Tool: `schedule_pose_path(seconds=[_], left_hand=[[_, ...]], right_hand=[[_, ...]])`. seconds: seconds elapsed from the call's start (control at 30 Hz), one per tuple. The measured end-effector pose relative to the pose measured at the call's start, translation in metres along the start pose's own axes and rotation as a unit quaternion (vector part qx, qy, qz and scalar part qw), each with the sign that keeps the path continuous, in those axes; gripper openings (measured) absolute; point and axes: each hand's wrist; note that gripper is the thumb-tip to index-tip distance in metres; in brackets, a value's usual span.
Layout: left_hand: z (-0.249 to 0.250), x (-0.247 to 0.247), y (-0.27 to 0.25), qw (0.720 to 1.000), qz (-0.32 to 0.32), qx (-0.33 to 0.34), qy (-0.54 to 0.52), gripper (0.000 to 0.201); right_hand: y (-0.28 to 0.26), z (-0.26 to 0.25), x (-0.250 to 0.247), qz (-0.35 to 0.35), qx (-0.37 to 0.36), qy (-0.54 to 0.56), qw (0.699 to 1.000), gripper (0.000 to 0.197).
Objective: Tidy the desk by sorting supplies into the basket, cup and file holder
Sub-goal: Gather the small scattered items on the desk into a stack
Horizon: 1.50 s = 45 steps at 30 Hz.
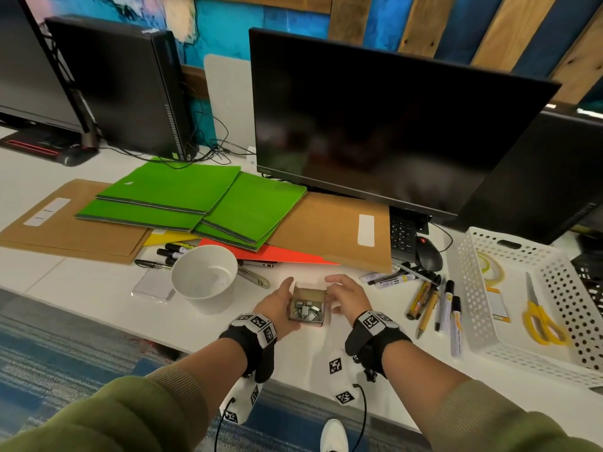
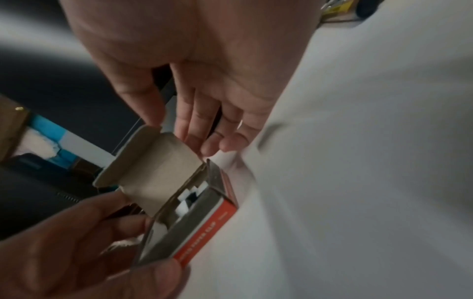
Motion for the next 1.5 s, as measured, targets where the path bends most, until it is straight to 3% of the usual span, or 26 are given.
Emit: schedule_pose_path(seconds=[0.2, 0.3, 0.53, 0.73, 0.9, 1.03, 1.17, 1.3, 1.4, 1.5], left_hand=[[-0.002, 0.001, 0.001, 0.999, 0.009, 0.016, 0.045, 0.071], [-0.004, 0.002, 0.002, 0.998, 0.012, 0.019, 0.057, 0.063], [-0.004, 0.003, 0.001, 0.998, 0.022, 0.029, 0.059, 0.057], [-0.002, 0.0, -0.002, 0.998, 0.022, 0.029, 0.057, 0.059], [-0.001, 0.001, -0.004, 0.998, 0.026, 0.027, 0.054, 0.058], [-0.001, 0.002, -0.004, 0.998, 0.027, 0.023, 0.053, 0.059], [-0.001, 0.002, -0.004, 0.997, 0.024, 0.023, 0.065, 0.059], [-0.001, 0.001, -0.006, 0.997, 0.014, 0.029, 0.074, 0.059], [-0.006, -0.003, -0.006, 0.992, 0.049, 0.038, 0.105, 0.059], [-0.011, -0.012, -0.006, 0.987, 0.094, -0.021, 0.13, 0.06]], right_hand=[[-0.008, 0.013, -0.002, -0.079, -0.065, -0.127, 0.987, 0.031], [-0.014, 0.013, -0.004, -0.115, -0.086, -0.226, 0.964, 0.031], [-0.016, 0.013, 0.001, -0.126, -0.163, -0.359, 0.91, 0.028], [-0.017, 0.008, 0.001, -0.101, -0.172, -0.316, 0.928, 0.024], [-0.013, 0.012, 0.001, -0.135, -0.194, -0.353, 0.905, 0.02], [-0.012, 0.018, 0.003, -0.134, -0.206, -0.353, 0.903, 0.022], [-0.013, 0.024, 0.006, -0.135, -0.218, -0.411, 0.875, 0.022], [-0.013, 0.026, 0.008, -0.128, -0.229, -0.418, 0.87, 0.023], [-0.012, 0.026, 0.005, -0.117, -0.226, -0.419, 0.872, 0.022], [-0.011, 0.026, 0.001, -0.101, -0.214, -0.425, 0.874, 0.021]])
Point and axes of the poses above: each hand's wrist, its own y-axis towards the middle knuckle, its own x-axis out of the palm, z = x × y, and after that the axes turned 5 degrees about y, right-handed
